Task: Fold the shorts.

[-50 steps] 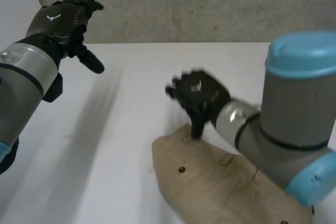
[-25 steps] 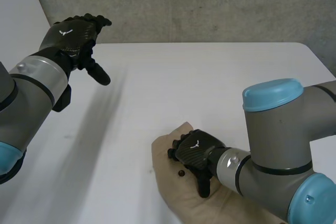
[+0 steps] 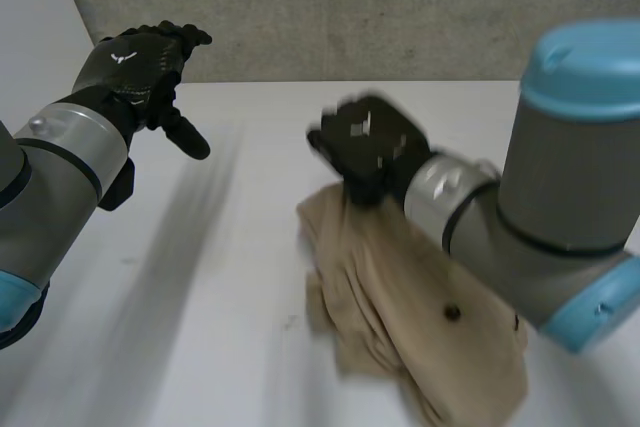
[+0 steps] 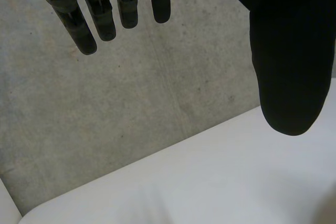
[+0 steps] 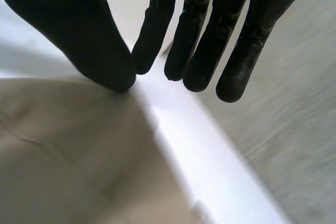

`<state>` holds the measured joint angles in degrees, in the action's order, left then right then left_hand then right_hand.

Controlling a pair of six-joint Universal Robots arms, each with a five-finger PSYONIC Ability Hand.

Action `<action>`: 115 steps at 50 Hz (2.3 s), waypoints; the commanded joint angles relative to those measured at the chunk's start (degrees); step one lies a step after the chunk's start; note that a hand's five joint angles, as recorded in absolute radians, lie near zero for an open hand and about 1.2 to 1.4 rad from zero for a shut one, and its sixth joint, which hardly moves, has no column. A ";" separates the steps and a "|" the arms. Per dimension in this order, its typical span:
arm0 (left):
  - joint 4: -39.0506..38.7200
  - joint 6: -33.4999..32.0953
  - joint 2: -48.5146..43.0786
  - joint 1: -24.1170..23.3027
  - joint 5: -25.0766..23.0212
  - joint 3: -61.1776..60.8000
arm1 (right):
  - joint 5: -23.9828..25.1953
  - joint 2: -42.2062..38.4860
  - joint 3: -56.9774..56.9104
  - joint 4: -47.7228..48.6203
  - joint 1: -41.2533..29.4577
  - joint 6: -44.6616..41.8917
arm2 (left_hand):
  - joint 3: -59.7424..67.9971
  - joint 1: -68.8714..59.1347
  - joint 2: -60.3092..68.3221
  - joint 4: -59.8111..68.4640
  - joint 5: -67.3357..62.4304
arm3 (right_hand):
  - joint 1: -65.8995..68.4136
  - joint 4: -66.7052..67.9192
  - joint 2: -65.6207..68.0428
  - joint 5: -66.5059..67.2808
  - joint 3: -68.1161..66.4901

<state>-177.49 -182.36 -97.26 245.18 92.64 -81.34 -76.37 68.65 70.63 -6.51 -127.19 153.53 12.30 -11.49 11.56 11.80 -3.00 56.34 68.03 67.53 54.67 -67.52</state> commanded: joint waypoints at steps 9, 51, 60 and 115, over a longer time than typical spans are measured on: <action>-3.21 1.22 3.73 1.26 2.10 1.45 | -5.91 8.78 -7.62 19.97 2.38 7.14 | -0.74 -0.07 0.00 -0.24 1.44 | 23.66 11.97 12.47 15.33 -12.48; -3.47 1.13 -4.43 -1.11 2.01 -0.40 | -3.07 -8.45 -10.39 10.34 3.97 11.35 | -0.40 -0.41 0.33 0.10 1.10 | 23.66 11.97 12.47 15.33 -12.48; -3.47 1.31 -0.14 2.32 2.54 1.54 | -2.83 -2.12 -14.83 25.94 3.61 10.30 | -0.40 -0.41 0.33 0.10 1.10 | 23.66 11.97 12.47 15.33 -12.48; -6.10 14.76 -38.43 -24.39 13.97 18.84 | 7.02 -23.38 -3.48 18.64 23.21 15.05 | 7.14 -7.95 7.88 7.64 -6.45 | -29.43 -41.13 -40.63 -37.77 40.61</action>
<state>-181.53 -167.13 -129.01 222.36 105.37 -68.78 -69.41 49.63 72.06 11.51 -103.84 168.19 12.60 -12.29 12.58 12.26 -3.18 23.00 25.70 26.19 15.66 -25.98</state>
